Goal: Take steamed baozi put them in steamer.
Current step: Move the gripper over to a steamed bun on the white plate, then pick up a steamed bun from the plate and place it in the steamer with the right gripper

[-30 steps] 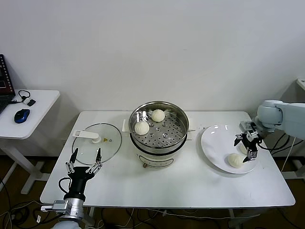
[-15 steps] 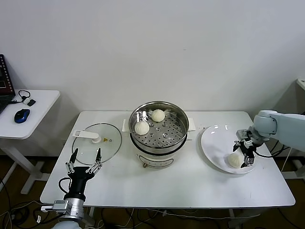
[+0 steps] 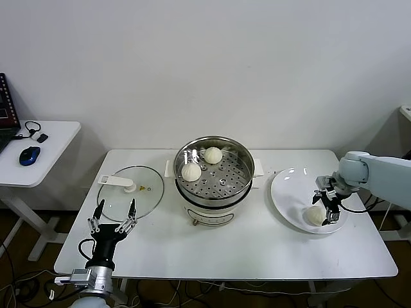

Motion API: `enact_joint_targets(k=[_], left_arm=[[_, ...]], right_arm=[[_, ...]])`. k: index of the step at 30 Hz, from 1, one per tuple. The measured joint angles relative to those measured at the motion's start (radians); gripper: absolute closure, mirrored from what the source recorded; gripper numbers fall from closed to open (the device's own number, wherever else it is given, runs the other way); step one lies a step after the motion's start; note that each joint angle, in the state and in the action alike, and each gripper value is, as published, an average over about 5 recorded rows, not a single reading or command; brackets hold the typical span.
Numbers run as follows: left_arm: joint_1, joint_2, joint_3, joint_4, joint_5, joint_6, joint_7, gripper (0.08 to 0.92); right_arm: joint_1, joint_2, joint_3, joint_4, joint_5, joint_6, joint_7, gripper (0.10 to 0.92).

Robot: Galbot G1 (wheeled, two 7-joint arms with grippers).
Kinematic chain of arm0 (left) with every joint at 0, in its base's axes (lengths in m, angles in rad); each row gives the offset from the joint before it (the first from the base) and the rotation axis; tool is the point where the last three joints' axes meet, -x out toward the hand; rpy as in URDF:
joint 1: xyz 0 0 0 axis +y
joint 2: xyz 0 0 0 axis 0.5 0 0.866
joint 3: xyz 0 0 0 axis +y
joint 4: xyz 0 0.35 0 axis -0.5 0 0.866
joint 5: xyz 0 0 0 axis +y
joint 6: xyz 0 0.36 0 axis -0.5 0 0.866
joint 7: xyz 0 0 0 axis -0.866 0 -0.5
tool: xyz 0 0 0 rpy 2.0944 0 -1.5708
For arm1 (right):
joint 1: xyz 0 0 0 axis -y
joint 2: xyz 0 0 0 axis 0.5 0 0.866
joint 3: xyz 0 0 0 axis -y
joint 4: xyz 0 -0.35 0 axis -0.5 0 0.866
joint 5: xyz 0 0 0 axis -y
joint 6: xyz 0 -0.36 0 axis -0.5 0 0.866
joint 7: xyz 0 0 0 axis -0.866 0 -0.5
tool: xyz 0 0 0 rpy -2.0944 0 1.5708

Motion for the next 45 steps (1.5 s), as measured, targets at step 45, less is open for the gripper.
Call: enact_joint_targets(k=[45], left_arm=[[0.016,-0.004,0.004,-0.033,0.001,0.002,-0.003,0.177]], right_arm=[[0.195,-0.003,-0.114,0.105,0.016,0.005,-0.03,0.344]])
